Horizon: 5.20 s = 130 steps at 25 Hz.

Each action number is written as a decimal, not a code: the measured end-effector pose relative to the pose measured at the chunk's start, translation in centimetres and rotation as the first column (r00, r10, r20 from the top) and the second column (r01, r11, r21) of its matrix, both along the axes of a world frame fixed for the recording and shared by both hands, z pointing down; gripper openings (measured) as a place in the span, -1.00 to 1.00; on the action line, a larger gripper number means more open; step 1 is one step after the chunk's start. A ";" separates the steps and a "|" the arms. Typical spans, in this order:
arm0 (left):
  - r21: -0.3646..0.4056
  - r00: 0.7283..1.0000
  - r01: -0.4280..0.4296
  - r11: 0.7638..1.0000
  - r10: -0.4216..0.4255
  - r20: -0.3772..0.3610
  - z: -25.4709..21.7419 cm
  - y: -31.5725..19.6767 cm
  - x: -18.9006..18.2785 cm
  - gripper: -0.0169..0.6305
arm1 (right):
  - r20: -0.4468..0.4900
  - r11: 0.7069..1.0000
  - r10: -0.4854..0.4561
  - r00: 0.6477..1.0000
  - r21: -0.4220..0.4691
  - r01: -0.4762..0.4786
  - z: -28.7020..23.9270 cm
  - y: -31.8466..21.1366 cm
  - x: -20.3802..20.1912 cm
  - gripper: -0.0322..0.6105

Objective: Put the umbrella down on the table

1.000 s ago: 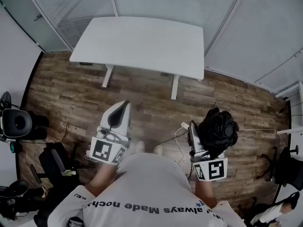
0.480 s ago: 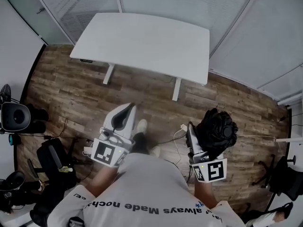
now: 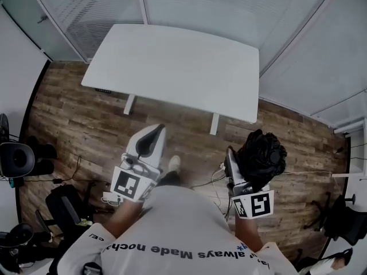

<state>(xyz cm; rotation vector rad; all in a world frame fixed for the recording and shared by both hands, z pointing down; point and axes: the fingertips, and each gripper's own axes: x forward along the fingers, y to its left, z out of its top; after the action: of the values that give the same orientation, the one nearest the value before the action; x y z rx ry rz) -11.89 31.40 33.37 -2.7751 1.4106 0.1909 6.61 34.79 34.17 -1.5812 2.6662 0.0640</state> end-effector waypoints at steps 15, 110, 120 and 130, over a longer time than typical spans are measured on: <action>-0.017 0.998 -0.064 0.998 0.064 -0.004 0.5 -13.4 -6.8 -0.94 | 0.001 0.999 0.035 0.999 -0.018 -0.035 -0.3 -12.9 -7.9 -0.16; -0.040 0.995 -0.097 0.994 0.098 0.011 0.5 -55.8 4.7 -0.94 | -0.135 0.845 -0.005 0.991 -0.531 -0.068 19.2 -59.9 3.4 -0.17; -0.051 0.995 -0.096 0.994 0.097 0.015 0.5 -55.5 5.0 -0.94 | -0.161 0.733 -0.054 0.985 -0.676 -0.070 26.8 -60.9 3.5 -0.17; -0.061 0.995 -0.094 0.994 0.095 0.016 0.9 -55.2 5.2 -0.94 | -0.223 0.613 -0.143 0.964 -0.785 -0.091 34.5 -61.5 3.4 -0.17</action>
<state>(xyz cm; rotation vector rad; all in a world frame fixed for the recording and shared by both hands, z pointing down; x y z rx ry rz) -6.73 -23.82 34.26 -2.8864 1.3027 0.1257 10.06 -26.73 68.65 -1.7879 3.1337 -1.1703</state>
